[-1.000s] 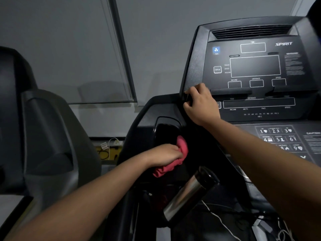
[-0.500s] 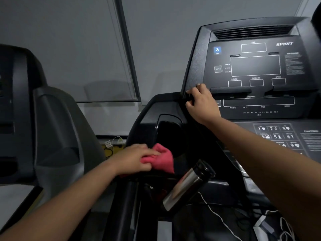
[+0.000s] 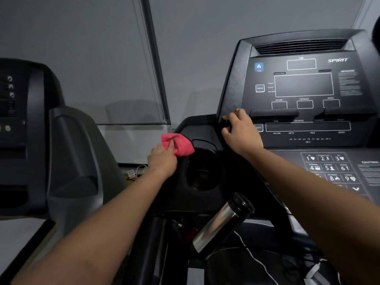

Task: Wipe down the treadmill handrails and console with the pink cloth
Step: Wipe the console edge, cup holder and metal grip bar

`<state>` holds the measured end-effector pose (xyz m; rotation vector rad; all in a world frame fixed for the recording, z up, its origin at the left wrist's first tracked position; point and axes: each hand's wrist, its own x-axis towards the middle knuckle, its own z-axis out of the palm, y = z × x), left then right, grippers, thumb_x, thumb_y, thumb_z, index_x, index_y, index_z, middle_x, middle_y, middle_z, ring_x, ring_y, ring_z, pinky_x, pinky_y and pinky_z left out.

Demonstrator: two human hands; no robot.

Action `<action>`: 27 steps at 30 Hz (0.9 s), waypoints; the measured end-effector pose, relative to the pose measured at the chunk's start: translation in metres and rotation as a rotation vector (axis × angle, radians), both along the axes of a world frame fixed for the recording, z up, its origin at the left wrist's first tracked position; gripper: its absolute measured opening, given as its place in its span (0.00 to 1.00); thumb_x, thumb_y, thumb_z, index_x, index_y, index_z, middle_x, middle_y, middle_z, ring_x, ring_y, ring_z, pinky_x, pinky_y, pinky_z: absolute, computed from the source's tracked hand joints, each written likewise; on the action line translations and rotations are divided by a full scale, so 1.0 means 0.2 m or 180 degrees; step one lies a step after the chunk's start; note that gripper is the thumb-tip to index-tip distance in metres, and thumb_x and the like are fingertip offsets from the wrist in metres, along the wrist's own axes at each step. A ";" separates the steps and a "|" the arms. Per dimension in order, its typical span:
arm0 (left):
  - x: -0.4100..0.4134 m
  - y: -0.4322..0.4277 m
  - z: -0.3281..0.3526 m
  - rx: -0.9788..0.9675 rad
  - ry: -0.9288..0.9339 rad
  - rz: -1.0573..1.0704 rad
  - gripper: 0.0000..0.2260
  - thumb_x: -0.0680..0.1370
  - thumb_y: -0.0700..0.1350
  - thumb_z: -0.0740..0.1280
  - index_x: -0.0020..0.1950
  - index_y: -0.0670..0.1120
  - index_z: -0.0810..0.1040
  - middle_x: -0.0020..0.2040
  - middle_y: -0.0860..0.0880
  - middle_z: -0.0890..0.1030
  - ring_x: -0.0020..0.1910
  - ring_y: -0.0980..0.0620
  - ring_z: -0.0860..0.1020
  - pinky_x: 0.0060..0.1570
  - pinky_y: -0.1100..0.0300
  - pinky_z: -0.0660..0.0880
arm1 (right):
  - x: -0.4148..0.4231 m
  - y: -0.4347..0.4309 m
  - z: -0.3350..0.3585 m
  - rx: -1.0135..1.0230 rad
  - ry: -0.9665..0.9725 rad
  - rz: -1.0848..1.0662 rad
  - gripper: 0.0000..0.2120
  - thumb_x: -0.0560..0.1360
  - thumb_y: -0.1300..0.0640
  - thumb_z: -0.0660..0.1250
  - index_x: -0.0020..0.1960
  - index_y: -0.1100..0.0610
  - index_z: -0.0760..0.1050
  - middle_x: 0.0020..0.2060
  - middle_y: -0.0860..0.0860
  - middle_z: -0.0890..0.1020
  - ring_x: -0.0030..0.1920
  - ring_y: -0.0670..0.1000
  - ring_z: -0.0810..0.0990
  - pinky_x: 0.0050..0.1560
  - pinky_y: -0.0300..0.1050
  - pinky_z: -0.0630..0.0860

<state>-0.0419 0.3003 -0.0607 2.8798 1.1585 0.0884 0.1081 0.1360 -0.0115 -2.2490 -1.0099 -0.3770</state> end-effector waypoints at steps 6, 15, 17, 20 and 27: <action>0.04 -0.20 -0.01 0.0715 0.0653 0.0394 0.22 0.80 0.41 0.54 0.74 0.40 0.60 0.64 0.38 0.71 0.59 0.42 0.73 0.50 0.52 0.74 | 0.00 0.00 0.00 0.0008 0.0035 -0.0004 0.17 0.75 0.57 0.60 0.62 0.58 0.73 0.59 0.54 0.70 0.62 0.54 0.69 0.54 0.49 0.71; -0.11 -0.52 0.07 0.0389 0.1365 -0.0297 0.12 0.79 0.41 0.59 0.59 0.44 0.78 0.55 0.45 0.81 0.55 0.44 0.79 0.47 0.56 0.74 | -0.01 -0.01 0.00 0.0107 0.0172 0.0116 0.16 0.74 0.58 0.61 0.60 0.60 0.75 0.57 0.55 0.71 0.60 0.55 0.71 0.56 0.48 0.71; -0.13 -0.48 0.16 -0.0105 0.0960 -0.0380 0.14 0.79 0.48 0.58 0.56 0.44 0.80 0.54 0.44 0.81 0.54 0.44 0.79 0.46 0.58 0.72 | -0.02 -0.03 -0.01 0.0099 0.0268 0.0199 0.16 0.74 0.59 0.61 0.60 0.59 0.75 0.58 0.55 0.71 0.58 0.55 0.72 0.56 0.47 0.71; -0.14 -0.40 0.28 -0.1136 0.0405 -0.0482 0.17 0.77 0.54 0.59 0.43 0.43 0.80 0.44 0.43 0.83 0.46 0.44 0.80 0.39 0.58 0.71 | -0.06 -0.07 -0.01 0.0233 0.0413 0.0450 0.14 0.74 0.62 0.62 0.58 0.59 0.76 0.55 0.55 0.74 0.55 0.55 0.75 0.55 0.44 0.71; 0.01 -0.40 0.38 -0.1758 -0.1777 -0.0362 0.10 0.71 0.58 0.68 0.47 0.55 0.75 0.39 0.56 0.81 0.38 0.59 0.79 0.43 0.60 0.75 | -0.13 -0.18 0.06 0.1641 0.1898 0.0732 0.12 0.75 0.66 0.59 0.43 0.52 0.77 0.43 0.50 0.80 0.46 0.49 0.79 0.51 0.38 0.75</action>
